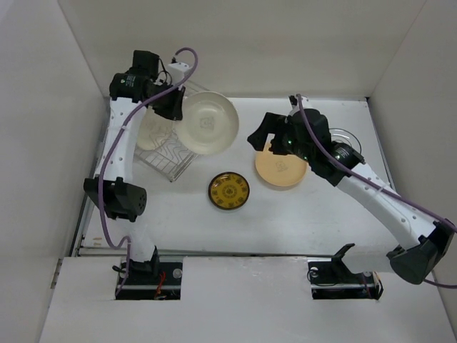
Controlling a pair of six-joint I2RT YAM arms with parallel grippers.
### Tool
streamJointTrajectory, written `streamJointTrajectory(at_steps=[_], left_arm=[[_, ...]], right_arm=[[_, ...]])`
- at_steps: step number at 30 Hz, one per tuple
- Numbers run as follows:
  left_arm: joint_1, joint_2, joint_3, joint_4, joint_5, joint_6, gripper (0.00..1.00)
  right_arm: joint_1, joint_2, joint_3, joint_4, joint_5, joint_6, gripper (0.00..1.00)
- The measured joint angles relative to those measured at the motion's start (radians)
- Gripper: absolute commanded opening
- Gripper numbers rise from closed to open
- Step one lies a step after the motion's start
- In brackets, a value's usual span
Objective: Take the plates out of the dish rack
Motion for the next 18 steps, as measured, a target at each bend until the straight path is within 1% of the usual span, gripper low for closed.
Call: streamJointTrajectory(at_steps=[3, 6, 8, 9, 10, 13, 14, 17, 18], left_arm=[[-0.066, -0.005, -0.036, -0.042, 0.111, -0.002, 0.0], [-0.117, -0.003, -0.058, -0.087, 0.17, 0.001, 0.0], [-0.139, -0.003, -0.061, -0.112, 0.208, 0.005, 0.0], [-0.145, -0.003, -0.061, -0.12, 0.227, 0.007, 0.0], [-0.147, -0.003, -0.061, -0.126, 0.246, 0.008, 0.0], [-0.148, -0.003, -0.061, -0.151, 0.292, 0.023, 0.0], [-0.148, -0.003, -0.061, -0.161, 0.306, 0.03, 0.0], [-0.154, -0.002, -0.061, -0.184, 0.326, 0.053, 0.0], [-0.161, 0.002, -0.061, -0.186, 0.322, 0.061, 0.0]], right_arm=[[0.0, 0.003, 0.0, 0.055, -0.046, 0.0, 0.93], [0.0, 0.026, 0.0, 0.088, -0.079, 0.0, 0.93], [0.0, 0.051, 0.0, 0.096, -0.092, 0.0, 0.93], [0.0, 0.063, 0.0, 0.096, -0.095, 0.001, 0.91], [0.0, 0.074, -0.001, 0.094, -0.095, 0.001, 0.91], [0.0, 0.09, -0.008, 0.095, -0.095, 0.008, 0.74], [0.0, 0.09, -0.015, 0.1, -0.097, 0.011, 0.56], [0.0, 0.089, -0.03, 0.11, -0.113, 0.022, 0.31], [0.0, 0.087, -0.037, 0.115, -0.118, 0.024, 0.15]])
